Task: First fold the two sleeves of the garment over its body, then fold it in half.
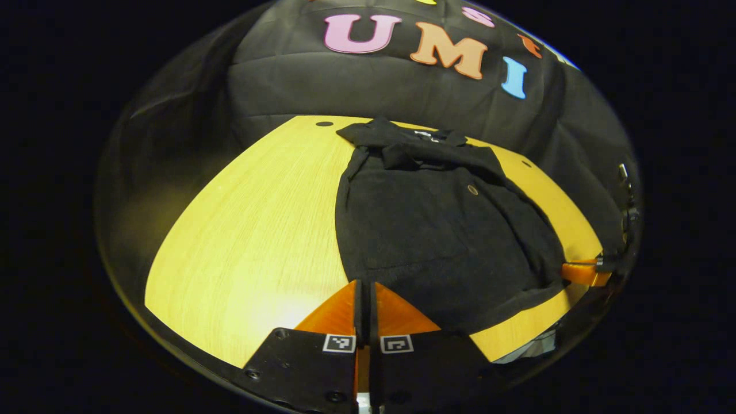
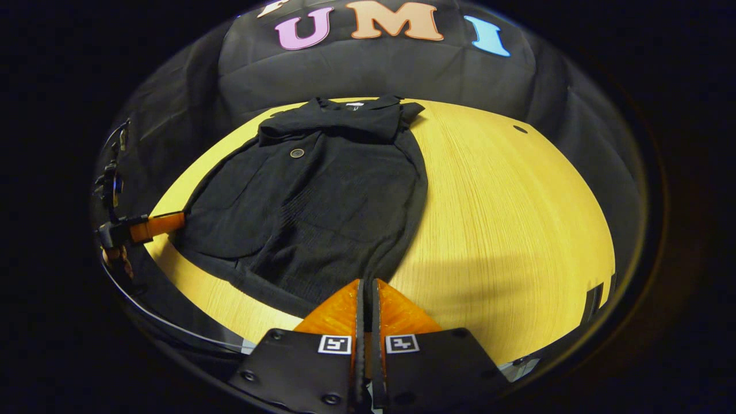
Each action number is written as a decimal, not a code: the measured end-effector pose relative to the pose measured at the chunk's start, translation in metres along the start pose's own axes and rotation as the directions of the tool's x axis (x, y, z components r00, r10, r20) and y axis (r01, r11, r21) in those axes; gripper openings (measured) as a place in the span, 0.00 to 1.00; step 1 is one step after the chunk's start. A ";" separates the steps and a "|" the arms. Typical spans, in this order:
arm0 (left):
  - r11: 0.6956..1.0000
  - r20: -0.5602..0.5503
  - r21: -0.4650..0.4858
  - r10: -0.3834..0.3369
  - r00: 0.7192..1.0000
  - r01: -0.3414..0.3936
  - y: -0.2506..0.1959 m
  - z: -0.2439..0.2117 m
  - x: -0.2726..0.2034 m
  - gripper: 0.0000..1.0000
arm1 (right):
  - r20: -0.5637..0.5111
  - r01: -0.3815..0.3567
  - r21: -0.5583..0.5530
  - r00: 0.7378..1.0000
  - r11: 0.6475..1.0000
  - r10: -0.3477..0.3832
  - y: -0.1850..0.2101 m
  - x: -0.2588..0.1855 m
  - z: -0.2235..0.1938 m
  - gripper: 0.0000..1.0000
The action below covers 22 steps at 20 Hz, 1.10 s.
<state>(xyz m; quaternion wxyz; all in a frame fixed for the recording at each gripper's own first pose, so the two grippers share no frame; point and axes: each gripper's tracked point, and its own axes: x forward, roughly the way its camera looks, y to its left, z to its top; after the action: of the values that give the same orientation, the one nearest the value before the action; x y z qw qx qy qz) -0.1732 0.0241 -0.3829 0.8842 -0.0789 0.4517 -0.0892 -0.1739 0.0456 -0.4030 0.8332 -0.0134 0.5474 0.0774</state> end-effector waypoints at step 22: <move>0.993 0.321 -0.015 -0.107 0.941 0.118 -0.017 0.288 0.001 0.00 | 0.508 -0.028 0.019 0.861 0.999 0.015 -0.025 -0.080 0.299 0.02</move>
<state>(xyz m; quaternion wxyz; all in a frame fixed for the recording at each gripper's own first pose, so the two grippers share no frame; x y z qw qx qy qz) 0.0599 0.0243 -0.2130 0.9377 -0.1330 0.2985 -0.1178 0.0705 0.0441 -0.2113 0.9471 0.0243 0.3098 0.0805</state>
